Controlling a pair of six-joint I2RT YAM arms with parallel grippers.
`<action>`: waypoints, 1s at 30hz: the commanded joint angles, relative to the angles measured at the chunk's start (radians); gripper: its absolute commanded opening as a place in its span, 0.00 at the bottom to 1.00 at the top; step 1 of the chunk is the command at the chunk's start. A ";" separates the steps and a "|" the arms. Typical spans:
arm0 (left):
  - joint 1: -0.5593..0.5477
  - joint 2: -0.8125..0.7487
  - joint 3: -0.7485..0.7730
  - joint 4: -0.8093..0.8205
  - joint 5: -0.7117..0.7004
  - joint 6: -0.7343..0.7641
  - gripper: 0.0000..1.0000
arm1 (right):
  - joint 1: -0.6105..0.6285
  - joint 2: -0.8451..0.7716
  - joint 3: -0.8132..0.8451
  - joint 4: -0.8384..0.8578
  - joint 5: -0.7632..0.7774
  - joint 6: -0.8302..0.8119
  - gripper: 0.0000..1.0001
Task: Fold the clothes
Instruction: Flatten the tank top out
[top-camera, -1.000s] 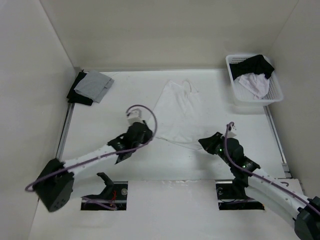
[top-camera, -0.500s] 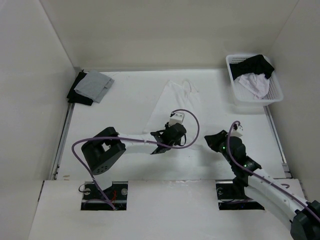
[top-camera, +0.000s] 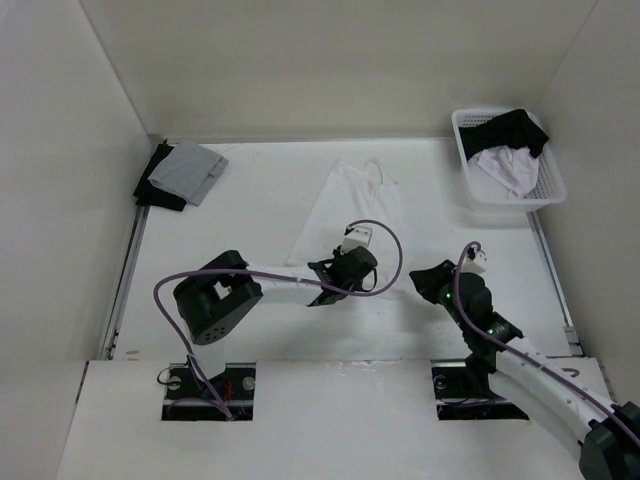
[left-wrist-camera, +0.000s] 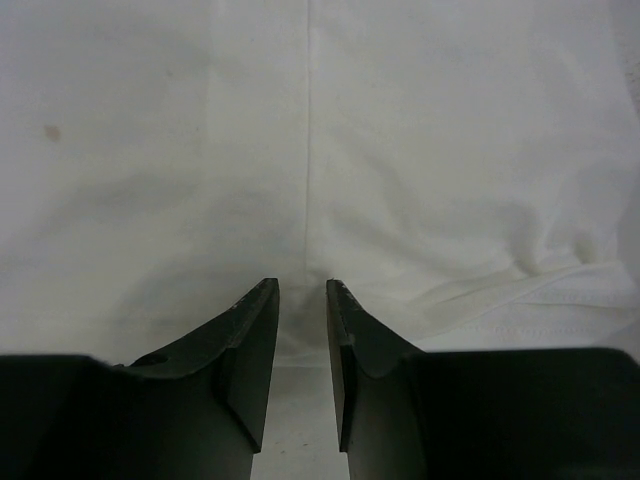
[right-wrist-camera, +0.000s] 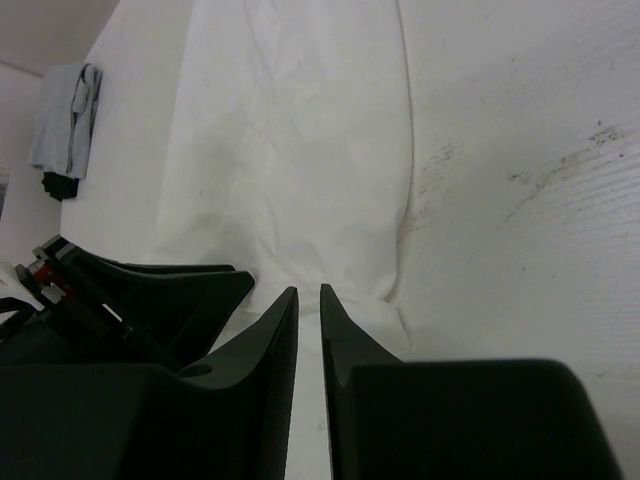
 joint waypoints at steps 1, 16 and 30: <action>-0.004 0.001 0.036 -0.013 -0.008 0.002 0.24 | -0.009 -0.001 -0.001 0.063 -0.008 -0.015 0.19; 0.005 -0.052 0.003 -0.015 0.006 -0.041 0.04 | -0.018 0.016 -0.006 0.080 -0.013 -0.020 0.28; 0.140 -0.443 -0.049 -0.015 0.107 -0.087 0.01 | -0.012 0.143 0.011 0.137 -0.018 -0.035 0.47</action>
